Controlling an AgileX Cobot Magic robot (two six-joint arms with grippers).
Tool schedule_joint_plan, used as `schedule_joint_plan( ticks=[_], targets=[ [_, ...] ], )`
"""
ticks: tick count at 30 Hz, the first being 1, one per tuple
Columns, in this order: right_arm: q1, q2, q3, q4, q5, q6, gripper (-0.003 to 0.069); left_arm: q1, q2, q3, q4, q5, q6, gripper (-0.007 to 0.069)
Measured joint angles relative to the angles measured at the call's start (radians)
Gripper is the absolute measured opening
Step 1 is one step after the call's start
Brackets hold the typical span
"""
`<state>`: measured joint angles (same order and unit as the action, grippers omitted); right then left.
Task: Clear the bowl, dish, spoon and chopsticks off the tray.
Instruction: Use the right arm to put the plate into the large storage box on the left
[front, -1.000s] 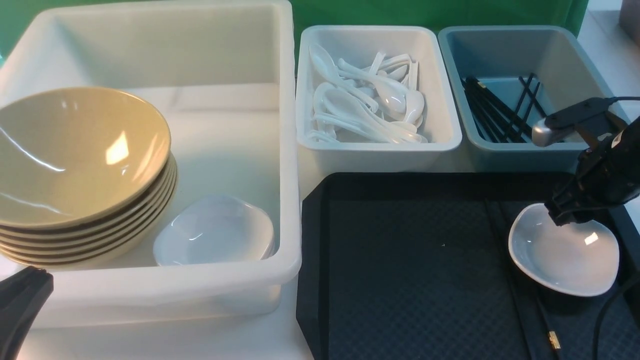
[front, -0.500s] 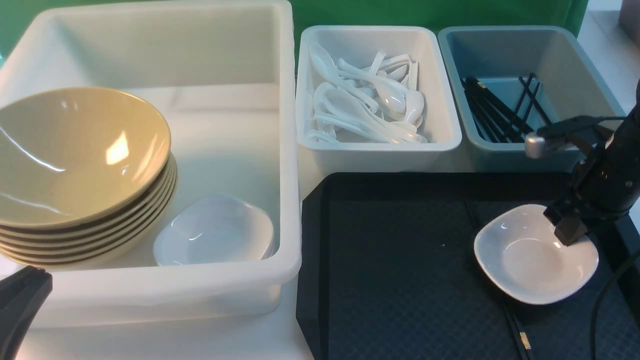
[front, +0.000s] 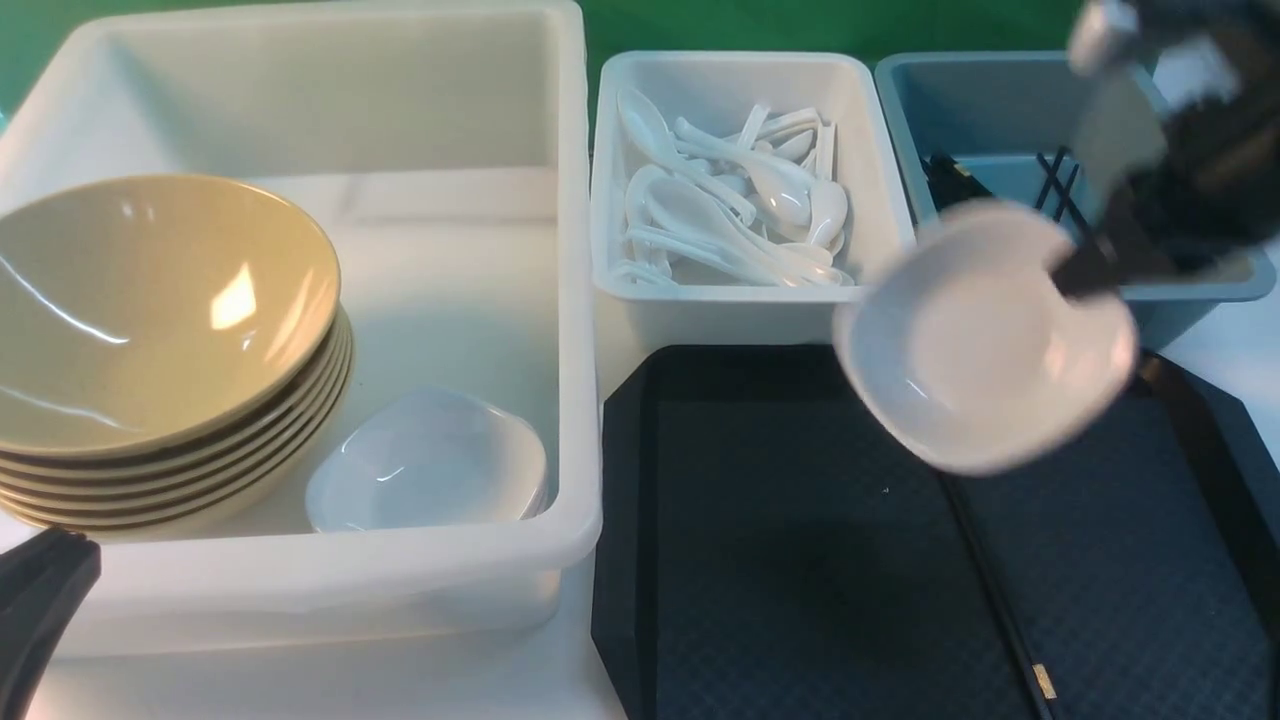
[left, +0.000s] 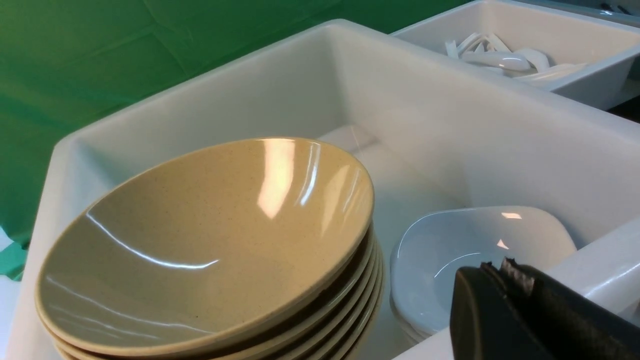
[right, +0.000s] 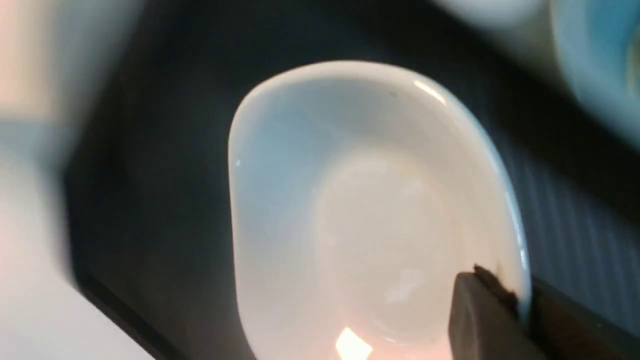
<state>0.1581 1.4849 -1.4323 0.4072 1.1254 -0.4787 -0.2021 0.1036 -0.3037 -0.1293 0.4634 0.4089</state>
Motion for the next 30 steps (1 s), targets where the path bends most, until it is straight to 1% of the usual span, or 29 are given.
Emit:
schedule_joint_plan(
  ticks=[1, 3, 5, 7, 9, 12, 14, 18, 20, 21, 25, 26, 28, 30],
  targets=[
    [0.066, -0.008, -0.047, 0.056, -0.033, -0.009, 0.0074, 0.0, 0.0, 0.0, 0.001, -0.002, 0.0, -0.0008],
    [0.167, -0.004, -0.111, 0.098, -0.107, -0.018, 0.0074, 0.0, 0.0, 0.0, 0.001, -0.004, 0.0, -0.0008],
    [0.284, 0.018, -0.148, 0.122, -0.192, -0.039, 0.0074, 0.0, 0.0, 0.0, 0.001, -0.004, 0.0, -0.0008],
    [0.371, 0.049, -0.159, 0.132, -0.266, -0.057, 0.0074, 0.0, 0.0, 0.0, 0.002, -0.006, 0.0, -0.0008],
    [0.484, 0.128, -0.163, 0.138, -0.373, -0.118, 0.0074, 0.0, 0.0, 0.0, 0.002, -0.006, 0.0, -0.0008],
    [0.547, 0.218, -0.163, 0.139, -0.454, -0.182, 0.0074, 0.0, 0.0, 0.0, 0.003, -0.003, 0.0, -0.0008],
    [0.569, 0.291, -0.163, 0.139, -0.494, -0.205, 0.0076, 0.0, 0.0, 0.0, 0.003, 0.003, 0.0, -0.0008],
    [0.571, 0.387, -0.163, 0.136, -0.529, -0.209, 0.0103, -0.001, 0.0, 0.0, 0.003, 0.012, 0.0, -0.0008],
    [0.571, 0.412, -0.162, 0.136, -0.537, -0.189, 0.0149, -0.001, 0.0, 0.0, 0.003, 0.019, 0.0, -0.0008],
    [0.571, 0.418, -0.163, 0.136, -0.54, -0.161, 0.0209, -0.001, 0.0, 0.0, 0.003, 0.022, 0.0, -0.0008],
    [0.561, 0.409, -0.194, 0.122, -0.51, -0.111, 0.0332, -0.002, 0.0, 0.0, 0.004, 0.024, 0.0, -0.0008],
    [0.55, 0.399, -0.215, 0.11, -0.472, -0.082, 0.0374, -0.002, 0.0, 0.0, 0.004, 0.024, 0.0, -0.0008],
    [0.526, 0.378, -0.258, 0.078, -0.41, -0.03, 0.0406, -0.002, 0.0, 0.0, 0.004, 0.026, 0.0, -0.0008],
    [0.482, 0.341, -0.309, 0.022, -0.313, 0.053, 0.0421, -0.002, 0.0, 0.0, 0.004, 0.028, 0.0, -0.0008]
  ],
)
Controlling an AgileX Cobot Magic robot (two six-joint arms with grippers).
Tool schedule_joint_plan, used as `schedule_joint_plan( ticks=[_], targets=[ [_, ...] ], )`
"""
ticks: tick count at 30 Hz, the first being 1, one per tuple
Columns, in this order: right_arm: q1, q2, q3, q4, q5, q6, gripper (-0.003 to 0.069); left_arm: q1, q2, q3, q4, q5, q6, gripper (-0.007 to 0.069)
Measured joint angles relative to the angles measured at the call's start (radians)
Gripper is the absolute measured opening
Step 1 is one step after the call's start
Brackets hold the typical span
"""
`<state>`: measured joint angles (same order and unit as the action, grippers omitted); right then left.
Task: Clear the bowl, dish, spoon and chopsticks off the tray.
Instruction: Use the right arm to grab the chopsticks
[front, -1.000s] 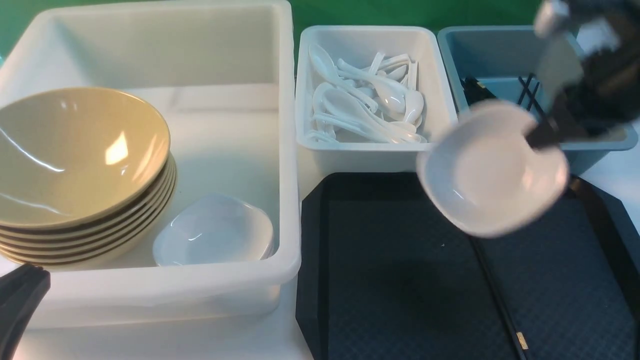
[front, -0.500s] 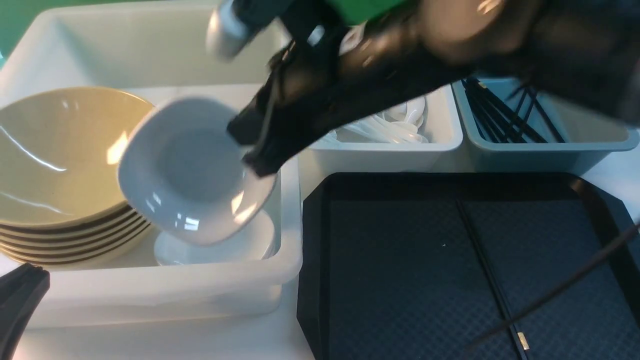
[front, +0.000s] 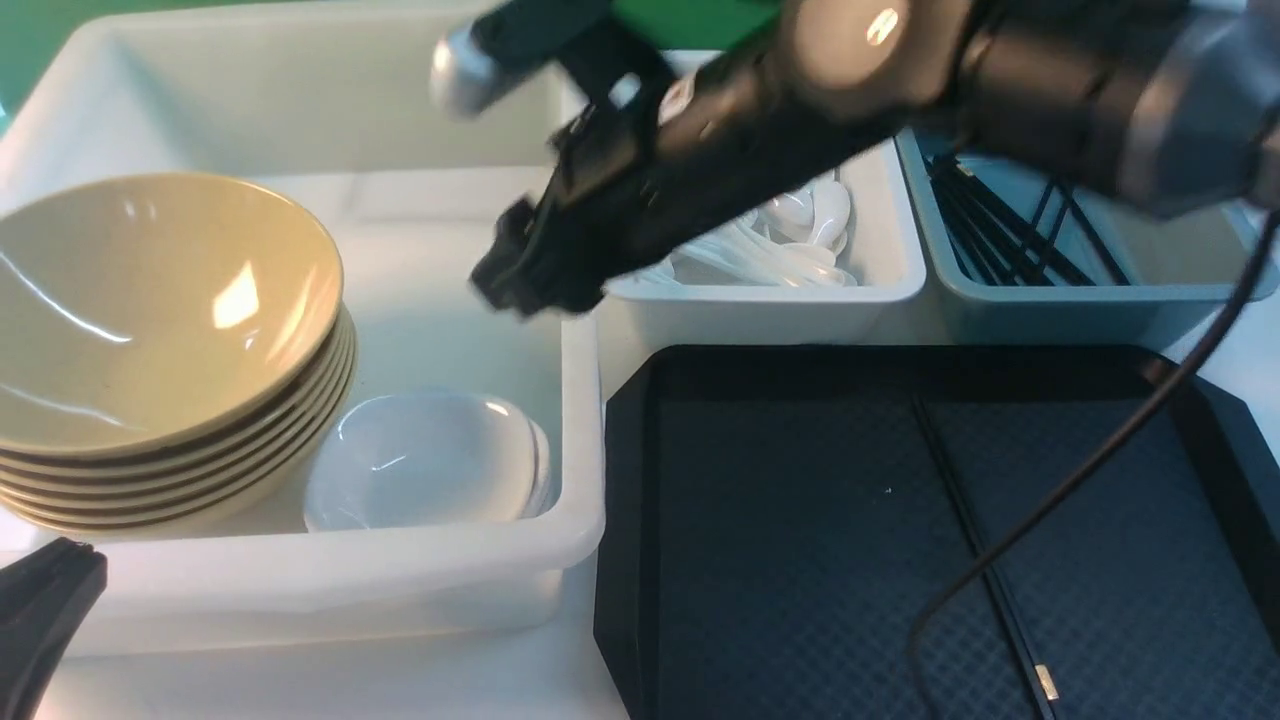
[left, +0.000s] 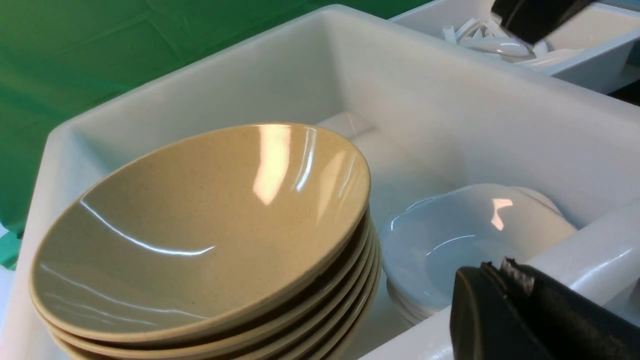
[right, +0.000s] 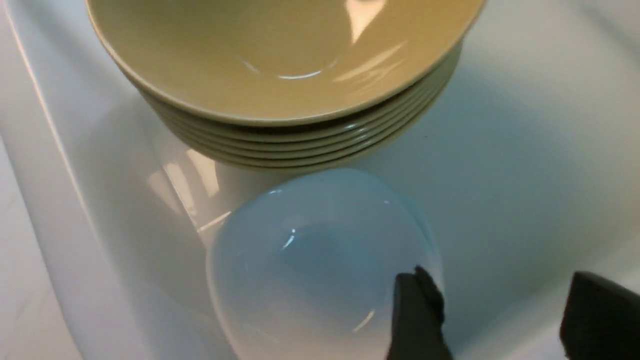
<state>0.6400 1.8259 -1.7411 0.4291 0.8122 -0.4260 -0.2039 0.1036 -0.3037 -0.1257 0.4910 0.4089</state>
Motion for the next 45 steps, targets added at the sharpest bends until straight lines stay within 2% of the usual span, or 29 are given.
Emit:
schedule_joint_plan(
  ticks=[4, 7, 10, 15, 16, 18, 20, 22, 23, 27, 31, 38, 45],
  targets=[
    [-0.114, -0.084, -0.091, -0.206, 0.261, 0.154, 0.0428, 0.0, 0.0, 0.0, 0.0, 0.0, 0.0, -0.0008],
    [-0.201, -0.119, -0.075, -0.351, 0.396, 0.208, 0.043, 0.0, 0.0, 0.0, 0.0, -0.009, 0.0, -0.0008],
    [-0.302, -0.122, 0.032, -0.415, 0.414, 0.228, 0.0429, 0.0, 0.0, 0.0, 0.0, -0.024, 0.0, -0.0008],
    [-0.368, -0.096, 0.3, -0.437, 0.407, 0.327, 0.043, 0.0, 0.0, 0.0, -0.011, -0.037, 0.0, -0.0008],
    [-0.368, -0.096, 0.3, -0.437, 0.407, 0.329, 0.043, 0.0, 0.0, 0.0, -0.011, -0.037, 0.0, -0.0008],
    [-0.353, -0.085, 0.46, -0.434, 0.349, 0.353, 0.043, 0.0, 0.0, 0.0, -0.011, -0.038, -0.002, -0.0008],
    [-0.335, -0.082, 0.532, -0.429, 0.302, 0.369, 0.0432, 0.0, 0.0, 0.0, -0.011, -0.038, -0.004, -0.0008],
    [-0.295, -0.082, 0.638, -0.429, 0.191, 0.386, 0.0433, 0.0, 0.0, 0.0, -0.011, -0.038, -0.005, -0.0008],
    [-0.292, -0.082, 0.644, -0.429, 0.183, 0.388, 0.0433, 0.0, 0.0, 0.0, -0.011, -0.038, -0.005, -0.0008],
    [-0.265, -0.081, 0.755, -0.429, -0.027, 0.434, 0.0433, 0.0, 0.0, 0.0, -0.011, -0.037, -0.005, -0.0008],
    [-0.261, -0.083, 0.797, -0.434, -0.091, 0.441, 0.0404, 0.0, 0.0, 0.0, -0.011, -0.037, -0.005, -0.0008],
    [-0.241, -0.09, 0.81, -0.454, -0.12, 0.385, 0.013, 0.0, 0.0, 0.0, -0.011, -0.037, -0.007, -0.0008],
    [-0.176, -0.157, 0.832, -0.429, -0.125, 0.316, 0.0131, 0.0, 0.0, 0.0, -0.011, -0.035, -0.01, -0.0008]
  ],
)
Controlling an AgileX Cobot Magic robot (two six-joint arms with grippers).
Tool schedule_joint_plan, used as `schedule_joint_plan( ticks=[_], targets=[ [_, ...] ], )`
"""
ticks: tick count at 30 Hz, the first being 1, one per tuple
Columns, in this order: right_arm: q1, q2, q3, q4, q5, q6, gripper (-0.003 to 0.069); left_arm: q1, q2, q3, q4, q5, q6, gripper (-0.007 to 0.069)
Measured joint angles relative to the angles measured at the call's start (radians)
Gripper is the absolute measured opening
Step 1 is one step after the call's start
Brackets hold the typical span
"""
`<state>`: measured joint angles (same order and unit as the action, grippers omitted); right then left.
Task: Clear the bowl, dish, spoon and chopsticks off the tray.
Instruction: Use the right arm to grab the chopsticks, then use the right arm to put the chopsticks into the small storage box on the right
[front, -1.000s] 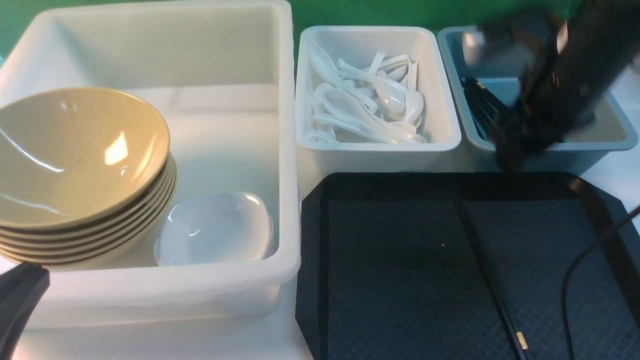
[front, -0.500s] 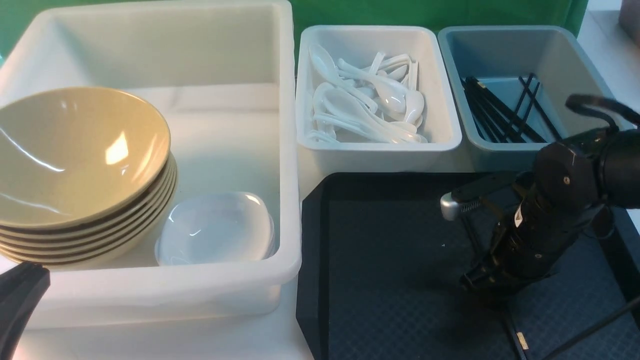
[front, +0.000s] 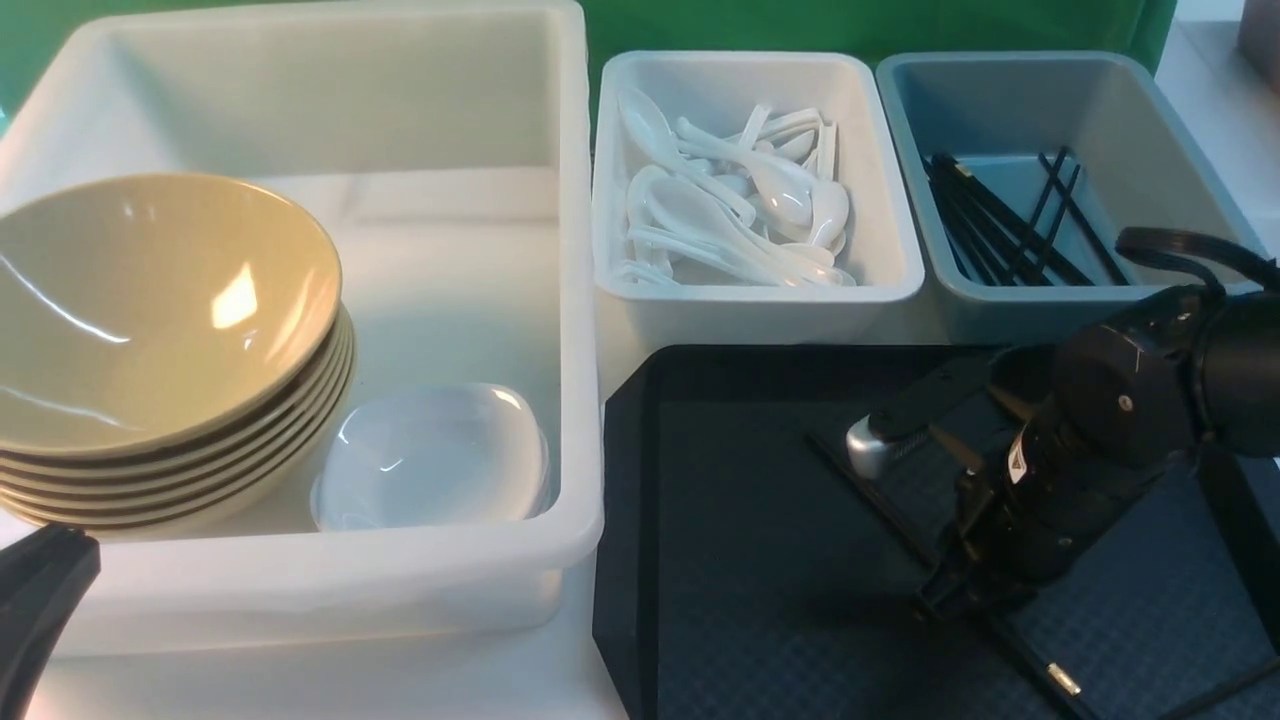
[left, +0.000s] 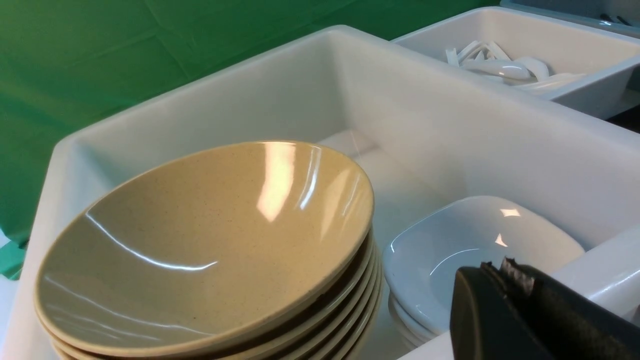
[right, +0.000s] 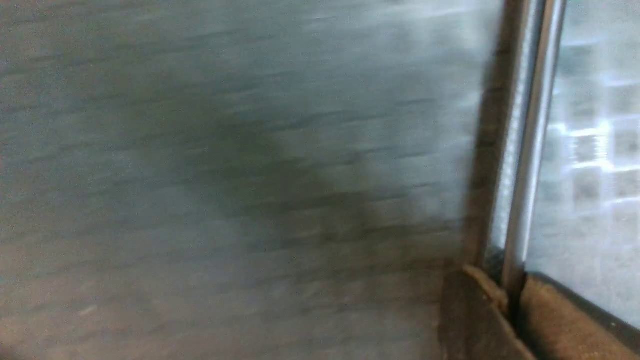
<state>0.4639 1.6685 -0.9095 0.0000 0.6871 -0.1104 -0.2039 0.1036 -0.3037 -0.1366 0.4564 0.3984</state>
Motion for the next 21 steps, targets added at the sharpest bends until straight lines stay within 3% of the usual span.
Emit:
schedule_joint_plan(
  ticks=[7, 10, 13, 15, 17, 21],
  targets=[
    [0.014, -0.261, -0.012, -0.005, 0.009, -0.053, 0.0131, 0.0, 0.0, 0.0, 0.0, 0.002, -0.002, -0.0008],
    [0.014, -0.4, -0.032, -0.074, -0.074, -0.064, 0.0131, 0.0, 0.0, 0.0, 0.0, 0.001, -0.002, -0.0008],
    [-0.004, -0.464, -0.038, -0.199, -0.297, -0.064, 0.0131, 0.0, 0.0, 0.0, 0.008, -0.003, -0.002, -0.0008],
    [-0.056, -0.456, -0.043, -0.247, -0.531, -0.063, 0.0131, 0.0, 0.0, 0.0, 0.011, -0.003, -0.003, -0.0008],
    [-0.12, -0.416, -0.045, -0.264, -0.751, -0.039, 0.0131, 0.0, 0.0, 0.0, 0.012, -0.003, -0.004, -0.0008],
    [-0.244, -0.277, -0.048, -0.274, -1.017, 0.054, 0.0131, 0.0, 0.0, 0.0, 0.012, -0.004, -0.009, -0.0008]
  ],
)
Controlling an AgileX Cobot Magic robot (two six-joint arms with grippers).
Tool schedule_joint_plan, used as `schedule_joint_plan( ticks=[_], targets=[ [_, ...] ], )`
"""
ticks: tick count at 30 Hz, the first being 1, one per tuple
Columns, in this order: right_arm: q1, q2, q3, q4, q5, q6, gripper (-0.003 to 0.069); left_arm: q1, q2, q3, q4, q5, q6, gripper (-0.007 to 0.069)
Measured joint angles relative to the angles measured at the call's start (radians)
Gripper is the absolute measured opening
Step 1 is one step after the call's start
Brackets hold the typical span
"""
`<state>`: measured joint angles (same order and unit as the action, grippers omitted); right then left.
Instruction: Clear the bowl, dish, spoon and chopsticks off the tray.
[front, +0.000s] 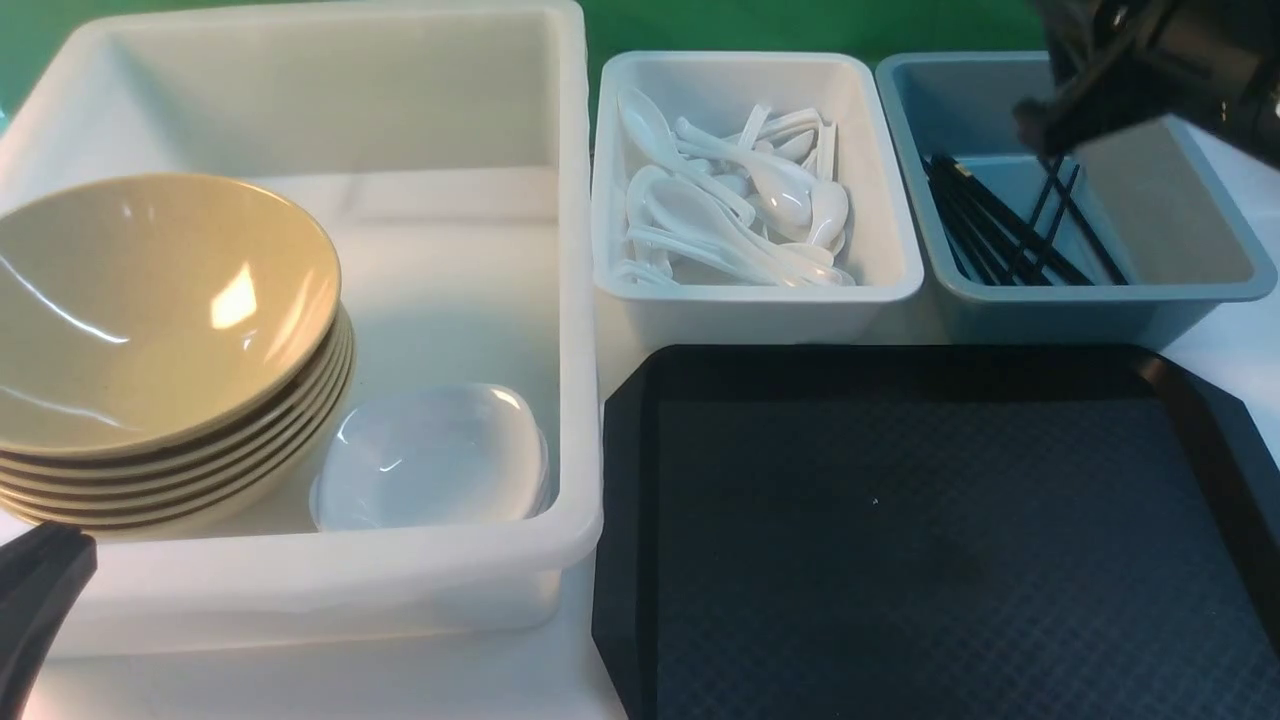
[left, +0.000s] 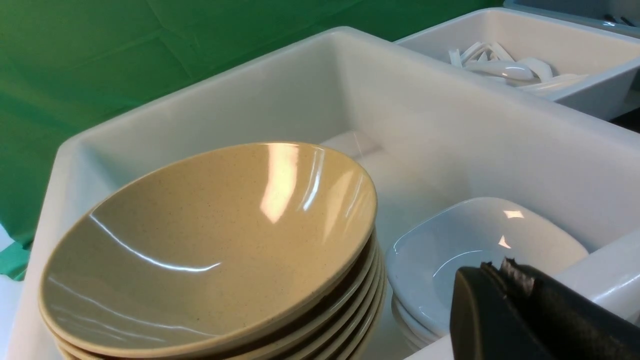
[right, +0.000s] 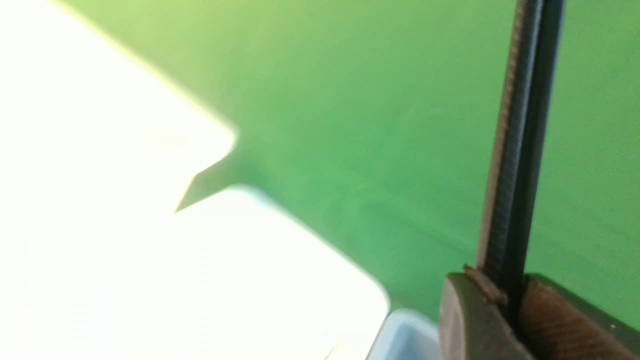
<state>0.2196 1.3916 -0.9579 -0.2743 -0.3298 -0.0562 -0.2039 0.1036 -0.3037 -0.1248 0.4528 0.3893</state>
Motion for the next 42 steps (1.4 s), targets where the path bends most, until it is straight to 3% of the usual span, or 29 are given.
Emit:
schedule_joint_plan(
  ticks=[2, 5, 9, 12, 17, 23, 27, 33, 37, 42],
  targets=[
    [-0.057, 0.117, -0.001, -0.004, -0.124, 0.1, 0.0131, -0.001, 0.0, 0.0, 0.001, 0.0, 0.0, -0.0008],
    [-0.1, 0.255, -0.001, -0.005, -0.184, 0.171, 0.0131, -0.001, 0.0, 0.0, 0.005, 0.0, 0.0, -0.0008],
    [-0.132, 0.424, -0.001, -0.007, -0.184, 0.409, 0.0139, -0.001, 0.0, 0.0, 0.006, 0.008, 0.0, -0.0008],
    [-0.136, 0.463, -0.001, -0.007, -0.187, 0.531, 0.0185, -0.001, 0.0, 0.0, 0.02, 0.011, 0.0, -0.0008],
    [-0.138, 0.409, -0.001, -0.009, -0.262, 0.563, 0.0338, -0.002, 0.0, 0.0, 0.067, 0.012, 0.0, -0.0008],
    [-0.138, 0.215, -0.001, -0.017, -0.207, 0.497, 0.0368, -0.003, 0.0, 0.0, 0.069, 0.022, 0.0, -0.0008],
    [-0.138, -0.114, -0.001, -0.071, 0.05, 0.432, 0.0272, -0.003, 0.0, 0.0, 0.069, 0.024, 0.0, -0.0008],
    [-0.121, -0.523, 0.051, -0.09, 0.449, 0.357, 0.0061, -0.003, 0.0, 0.0, 0.07, 0.027, 0.0, -0.0008],
    [-0.121, -0.819, 0.244, -0.09, 0.567, 0.332, 0.0033, -0.003, 0.0, 0.0, 0.07, 0.027, 0.0, -0.0008],
    [-0.121, -1.133, 0.509, -0.09, 0.587, 0.321, 0.0033, -0.003, 0.0, 0.0, 0.07, 0.03, 0.0, -0.0008]
  ],
)
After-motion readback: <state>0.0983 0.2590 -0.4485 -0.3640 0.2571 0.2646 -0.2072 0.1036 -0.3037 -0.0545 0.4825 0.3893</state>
